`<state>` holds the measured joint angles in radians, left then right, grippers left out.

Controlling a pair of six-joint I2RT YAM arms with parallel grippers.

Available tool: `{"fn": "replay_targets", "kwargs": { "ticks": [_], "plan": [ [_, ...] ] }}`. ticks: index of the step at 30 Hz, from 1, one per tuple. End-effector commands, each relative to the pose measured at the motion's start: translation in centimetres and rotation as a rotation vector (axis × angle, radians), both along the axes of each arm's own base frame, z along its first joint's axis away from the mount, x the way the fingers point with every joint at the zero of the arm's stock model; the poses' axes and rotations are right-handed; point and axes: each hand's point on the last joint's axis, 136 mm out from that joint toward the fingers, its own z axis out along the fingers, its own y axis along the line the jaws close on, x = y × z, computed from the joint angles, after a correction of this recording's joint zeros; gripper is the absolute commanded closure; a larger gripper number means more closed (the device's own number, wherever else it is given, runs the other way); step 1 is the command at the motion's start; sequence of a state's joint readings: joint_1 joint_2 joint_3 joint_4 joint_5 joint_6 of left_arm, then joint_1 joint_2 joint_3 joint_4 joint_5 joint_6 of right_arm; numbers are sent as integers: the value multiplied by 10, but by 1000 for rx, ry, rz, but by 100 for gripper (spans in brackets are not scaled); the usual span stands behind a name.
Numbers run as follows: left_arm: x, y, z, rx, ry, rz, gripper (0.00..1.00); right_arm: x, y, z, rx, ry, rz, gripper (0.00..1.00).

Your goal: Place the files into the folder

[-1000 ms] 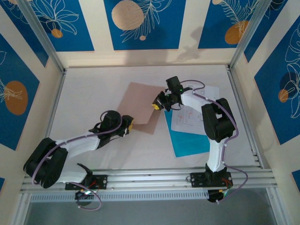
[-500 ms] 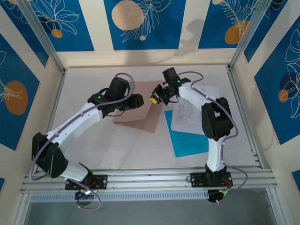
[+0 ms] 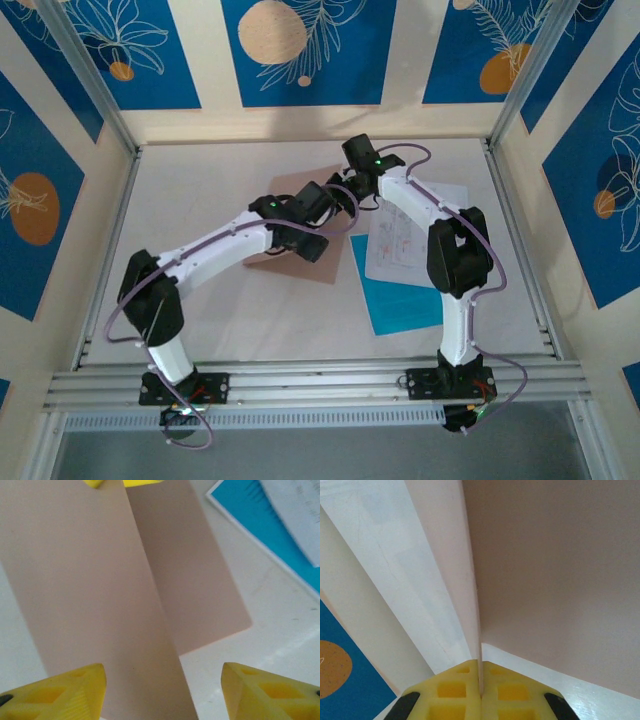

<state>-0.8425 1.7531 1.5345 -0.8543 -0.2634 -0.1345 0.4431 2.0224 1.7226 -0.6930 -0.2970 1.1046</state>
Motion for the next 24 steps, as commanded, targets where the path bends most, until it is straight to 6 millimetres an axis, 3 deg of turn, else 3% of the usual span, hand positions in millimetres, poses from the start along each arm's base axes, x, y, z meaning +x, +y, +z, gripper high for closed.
{"fn": "replay_targets", "kwargs": {
  "ticks": [1,4,8,9,12,15,18,21,24],
  "plan": [
    [13,10,-2,161,-80,-11,44,-11,6,2,21,63,28,100],
    [18,9,-5,187,-91,-8,56,-12,6,2,24,66,30,100],
    [18,7,-3,165,-89,1,100,-10,12,8,59,44,65,100],
    [18,8,-1,158,-98,12,100,-10,14,10,70,31,84,99],
    [15,13,5,125,-115,37,100,-6,8,24,47,-42,104,58],
    [10,17,9,91,-103,60,100,-2,-15,44,-10,-175,63,36],
    [5,21,12,46,-93,92,100,-7,-44,48,-46,-252,-24,31],
    [2,25,19,0,-85,127,100,-21,-64,31,-65,-234,-87,32],
    [-1,26,24,-43,-68,158,100,-36,-62,9,-71,-209,-82,36]
  ]
}}
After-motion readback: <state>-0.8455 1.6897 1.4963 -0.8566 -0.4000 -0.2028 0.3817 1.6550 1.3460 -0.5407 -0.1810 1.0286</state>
